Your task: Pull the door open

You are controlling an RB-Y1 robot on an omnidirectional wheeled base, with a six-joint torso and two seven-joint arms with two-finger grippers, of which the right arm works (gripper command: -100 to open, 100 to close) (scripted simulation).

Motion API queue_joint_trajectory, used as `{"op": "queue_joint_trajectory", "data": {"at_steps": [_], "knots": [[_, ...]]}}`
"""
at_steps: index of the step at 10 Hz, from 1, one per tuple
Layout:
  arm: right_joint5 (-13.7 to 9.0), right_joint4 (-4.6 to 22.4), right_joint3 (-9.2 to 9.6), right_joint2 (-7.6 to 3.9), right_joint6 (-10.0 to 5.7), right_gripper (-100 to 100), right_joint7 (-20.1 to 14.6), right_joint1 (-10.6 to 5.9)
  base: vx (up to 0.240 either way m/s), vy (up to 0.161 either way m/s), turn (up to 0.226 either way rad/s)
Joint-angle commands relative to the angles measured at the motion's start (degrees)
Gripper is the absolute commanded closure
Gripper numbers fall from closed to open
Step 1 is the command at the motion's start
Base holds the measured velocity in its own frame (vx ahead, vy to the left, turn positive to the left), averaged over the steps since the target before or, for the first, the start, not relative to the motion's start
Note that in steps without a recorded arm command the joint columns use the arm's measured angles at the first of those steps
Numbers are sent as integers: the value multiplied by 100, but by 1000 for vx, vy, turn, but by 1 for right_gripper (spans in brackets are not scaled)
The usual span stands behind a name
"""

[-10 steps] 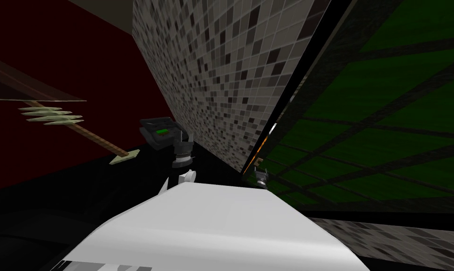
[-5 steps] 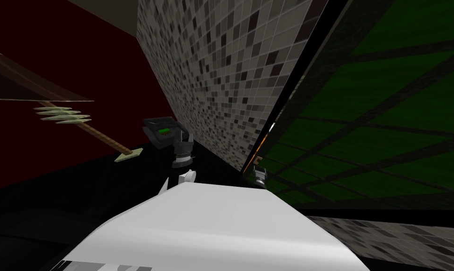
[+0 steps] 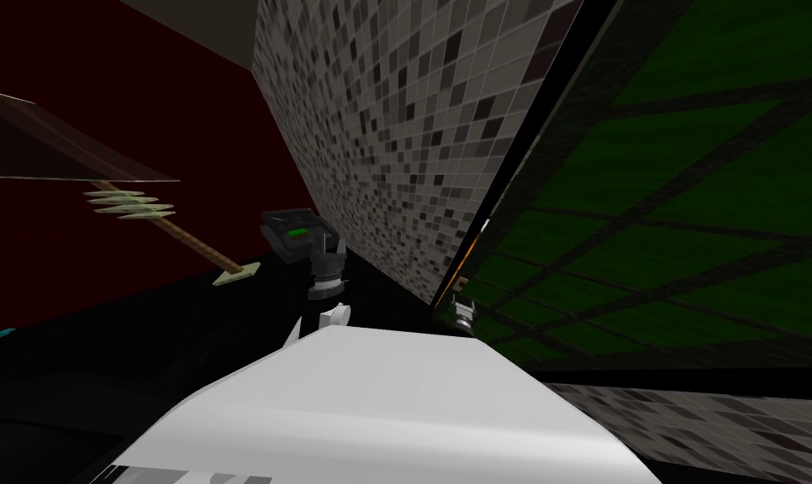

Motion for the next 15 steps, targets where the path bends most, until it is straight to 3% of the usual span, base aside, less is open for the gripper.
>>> {"op": "queue_joint_trajectory", "data": {"at_steps": [1,6,7,9,15], "knots": [[-127,-26,59,15,17,-100,-286,-16,-63,-7,29],[-364,-77,169,44,48,-100,-849,-47,-40,-5,17],[-327,-59,154,38,38,-100,-763,-46,-16,-3,3],[-364,86,121,-206,-19,-100,-1094,0,169,-29,68],[-429,386,45,-717,-138,-100,-1722,99,170,7,53]]}}
